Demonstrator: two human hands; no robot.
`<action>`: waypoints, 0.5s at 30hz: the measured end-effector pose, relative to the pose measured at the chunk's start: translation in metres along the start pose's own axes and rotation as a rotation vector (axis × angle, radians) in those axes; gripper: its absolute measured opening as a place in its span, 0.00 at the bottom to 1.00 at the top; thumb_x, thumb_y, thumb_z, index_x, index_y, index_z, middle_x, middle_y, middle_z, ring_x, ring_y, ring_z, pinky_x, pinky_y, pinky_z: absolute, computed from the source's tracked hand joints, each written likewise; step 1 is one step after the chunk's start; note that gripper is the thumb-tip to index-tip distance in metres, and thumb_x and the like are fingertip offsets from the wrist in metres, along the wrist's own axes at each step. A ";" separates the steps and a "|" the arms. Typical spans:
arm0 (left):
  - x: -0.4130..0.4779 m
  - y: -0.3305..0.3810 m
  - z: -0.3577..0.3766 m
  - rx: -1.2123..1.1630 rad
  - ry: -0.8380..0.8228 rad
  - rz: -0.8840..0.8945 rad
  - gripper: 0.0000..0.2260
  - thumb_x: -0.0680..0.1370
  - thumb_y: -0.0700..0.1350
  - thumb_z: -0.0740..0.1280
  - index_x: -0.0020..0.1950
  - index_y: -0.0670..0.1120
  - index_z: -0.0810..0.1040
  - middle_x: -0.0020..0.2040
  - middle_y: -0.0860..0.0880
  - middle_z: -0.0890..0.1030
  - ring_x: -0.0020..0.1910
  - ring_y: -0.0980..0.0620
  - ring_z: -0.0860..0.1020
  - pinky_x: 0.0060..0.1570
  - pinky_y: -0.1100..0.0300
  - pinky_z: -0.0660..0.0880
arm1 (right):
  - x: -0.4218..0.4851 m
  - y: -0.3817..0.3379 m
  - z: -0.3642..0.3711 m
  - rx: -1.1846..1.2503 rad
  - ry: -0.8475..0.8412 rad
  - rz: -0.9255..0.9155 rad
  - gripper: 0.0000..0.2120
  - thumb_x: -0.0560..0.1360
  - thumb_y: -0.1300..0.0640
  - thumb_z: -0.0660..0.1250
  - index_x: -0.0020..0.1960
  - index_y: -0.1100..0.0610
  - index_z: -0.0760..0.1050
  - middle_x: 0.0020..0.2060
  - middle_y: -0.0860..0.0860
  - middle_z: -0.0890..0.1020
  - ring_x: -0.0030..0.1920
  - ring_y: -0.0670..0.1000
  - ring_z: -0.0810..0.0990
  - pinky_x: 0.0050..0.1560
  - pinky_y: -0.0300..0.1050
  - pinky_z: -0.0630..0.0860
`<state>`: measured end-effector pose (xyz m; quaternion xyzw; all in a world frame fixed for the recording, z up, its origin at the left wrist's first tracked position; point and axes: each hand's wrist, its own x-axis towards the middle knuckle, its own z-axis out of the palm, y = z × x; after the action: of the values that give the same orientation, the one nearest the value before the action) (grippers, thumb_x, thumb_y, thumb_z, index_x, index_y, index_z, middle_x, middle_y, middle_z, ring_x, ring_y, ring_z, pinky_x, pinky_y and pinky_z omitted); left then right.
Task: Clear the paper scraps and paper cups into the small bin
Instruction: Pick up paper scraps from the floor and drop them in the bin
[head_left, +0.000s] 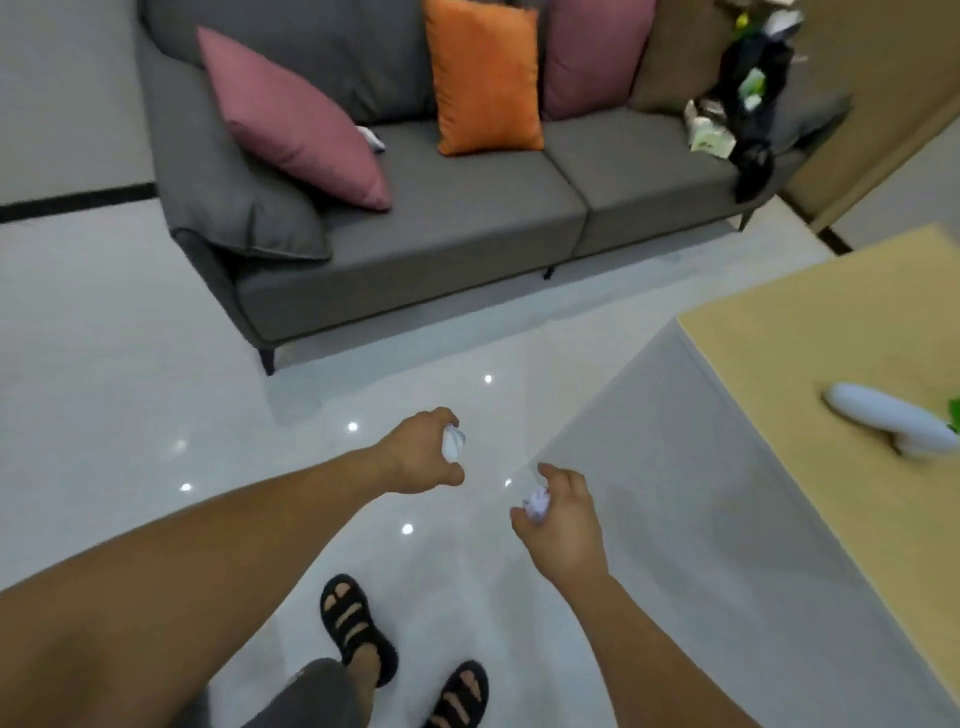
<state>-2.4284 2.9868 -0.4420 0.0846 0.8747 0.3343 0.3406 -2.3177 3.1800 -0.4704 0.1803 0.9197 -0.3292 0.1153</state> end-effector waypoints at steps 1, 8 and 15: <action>-0.017 -0.009 -0.018 -0.018 0.034 -0.019 0.31 0.69 0.47 0.74 0.69 0.48 0.66 0.58 0.50 0.73 0.50 0.51 0.73 0.31 0.69 0.68 | 0.001 -0.025 -0.003 -0.026 -0.015 -0.047 0.29 0.73 0.51 0.70 0.72 0.53 0.67 0.66 0.49 0.69 0.61 0.49 0.74 0.59 0.38 0.69; -0.123 -0.108 -0.144 -0.190 0.312 -0.218 0.30 0.69 0.48 0.73 0.68 0.48 0.66 0.55 0.50 0.71 0.48 0.50 0.75 0.35 0.63 0.72 | 0.019 -0.224 0.031 -0.142 -0.099 -0.339 0.30 0.73 0.50 0.70 0.72 0.50 0.65 0.67 0.47 0.68 0.60 0.48 0.74 0.56 0.37 0.68; -0.217 -0.224 -0.246 -0.288 0.517 -0.381 0.32 0.69 0.49 0.73 0.70 0.46 0.65 0.59 0.48 0.73 0.49 0.50 0.76 0.39 0.63 0.72 | 0.009 -0.399 0.124 -0.248 -0.287 -0.604 0.32 0.73 0.50 0.69 0.74 0.51 0.63 0.67 0.48 0.67 0.61 0.49 0.73 0.58 0.40 0.71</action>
<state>-2.4071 2.6047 -0.3352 -0.2163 0.8759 0.3952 0.1725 -2.4772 2.8158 -0.3425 -0.1631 0.9389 -0.2560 0.1619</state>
